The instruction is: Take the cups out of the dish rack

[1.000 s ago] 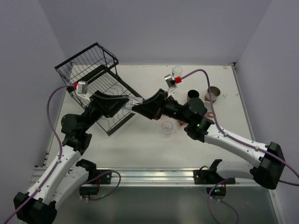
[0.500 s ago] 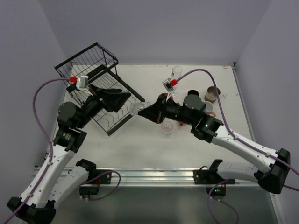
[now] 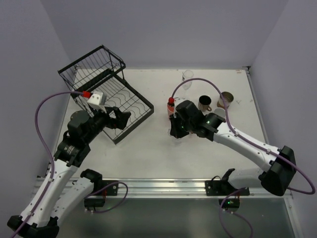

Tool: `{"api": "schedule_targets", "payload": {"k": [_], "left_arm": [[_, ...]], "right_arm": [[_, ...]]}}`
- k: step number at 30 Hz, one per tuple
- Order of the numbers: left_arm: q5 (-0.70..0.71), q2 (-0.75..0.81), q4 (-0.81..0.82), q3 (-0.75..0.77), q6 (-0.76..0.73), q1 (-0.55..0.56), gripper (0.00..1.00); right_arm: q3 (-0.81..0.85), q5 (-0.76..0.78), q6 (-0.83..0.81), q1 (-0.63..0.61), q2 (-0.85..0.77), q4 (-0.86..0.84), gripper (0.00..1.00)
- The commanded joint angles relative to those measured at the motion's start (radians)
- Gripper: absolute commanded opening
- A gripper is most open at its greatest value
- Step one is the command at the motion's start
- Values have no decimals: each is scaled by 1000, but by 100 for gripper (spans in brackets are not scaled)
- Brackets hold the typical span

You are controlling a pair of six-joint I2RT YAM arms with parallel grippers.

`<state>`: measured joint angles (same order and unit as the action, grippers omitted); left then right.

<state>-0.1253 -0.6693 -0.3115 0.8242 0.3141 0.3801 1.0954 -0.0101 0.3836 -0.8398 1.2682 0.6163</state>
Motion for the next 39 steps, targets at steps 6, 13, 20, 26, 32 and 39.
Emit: {"api": "schedule_targets", "payload": {"k": [6, 13, 20, 26, 32, 39], "left_arm": [[38, 82, 54, -92, -102, 0, 100], [7, 73, 52, -94, -102, -3, 100], [9, 73, 52, -97, -102, -7, 100], [15, 77, 51, -99, -99, -10, 100], [18, 85, 51, -100, -99, -17, 100], [70, 108, 51, -97, -96, -18, 100]], "right_arm": [[61, 94, -55, 18, 129, 78, 0], [84, 133, -71, 18, 180, 119, 0], [113, 139, -84, 16, 243, 132, 0], [129, 144, -78, 15, 261, 123, 19], [146, 131, -71, 15, 263, 117, 52], [175, 113, -69, 10, 163, 120, 70]]}}
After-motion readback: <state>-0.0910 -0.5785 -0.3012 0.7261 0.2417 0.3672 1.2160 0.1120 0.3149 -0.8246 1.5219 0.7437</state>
